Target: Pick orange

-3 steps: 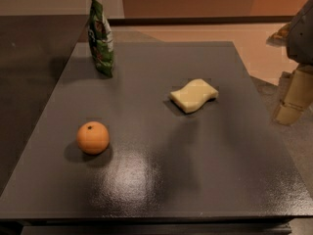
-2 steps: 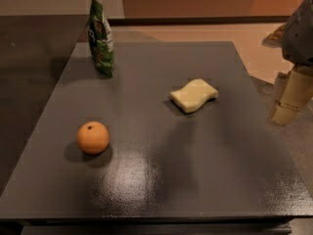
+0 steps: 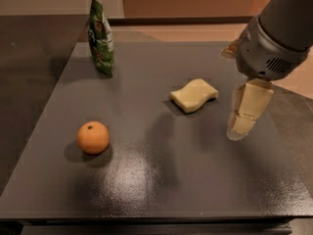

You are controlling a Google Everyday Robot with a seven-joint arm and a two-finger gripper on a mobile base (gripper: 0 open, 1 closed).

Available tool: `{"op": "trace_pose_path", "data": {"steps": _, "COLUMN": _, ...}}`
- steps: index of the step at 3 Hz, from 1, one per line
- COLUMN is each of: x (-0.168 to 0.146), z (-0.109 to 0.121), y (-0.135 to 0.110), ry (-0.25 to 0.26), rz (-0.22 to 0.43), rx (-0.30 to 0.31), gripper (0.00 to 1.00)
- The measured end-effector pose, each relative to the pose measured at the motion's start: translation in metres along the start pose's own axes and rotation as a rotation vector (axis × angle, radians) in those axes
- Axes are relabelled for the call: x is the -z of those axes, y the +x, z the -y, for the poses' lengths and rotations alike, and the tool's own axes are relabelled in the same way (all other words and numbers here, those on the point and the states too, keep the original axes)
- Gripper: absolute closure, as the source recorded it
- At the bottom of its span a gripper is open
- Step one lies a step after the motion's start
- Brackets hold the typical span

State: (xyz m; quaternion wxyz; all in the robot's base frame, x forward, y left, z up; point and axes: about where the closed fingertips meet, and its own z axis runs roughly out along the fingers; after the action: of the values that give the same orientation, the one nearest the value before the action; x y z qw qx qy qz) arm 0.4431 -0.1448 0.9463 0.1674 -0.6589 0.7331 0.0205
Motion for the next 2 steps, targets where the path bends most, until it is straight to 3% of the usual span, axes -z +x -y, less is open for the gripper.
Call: {"op": "trace_pose_path", "data": {"steps": 2, "x": -0.050, "z": -0.011, "y": -0.078, "ry": -0.084, "rz": 0.113, "rx": 0.113, "gripper": 0.00}}
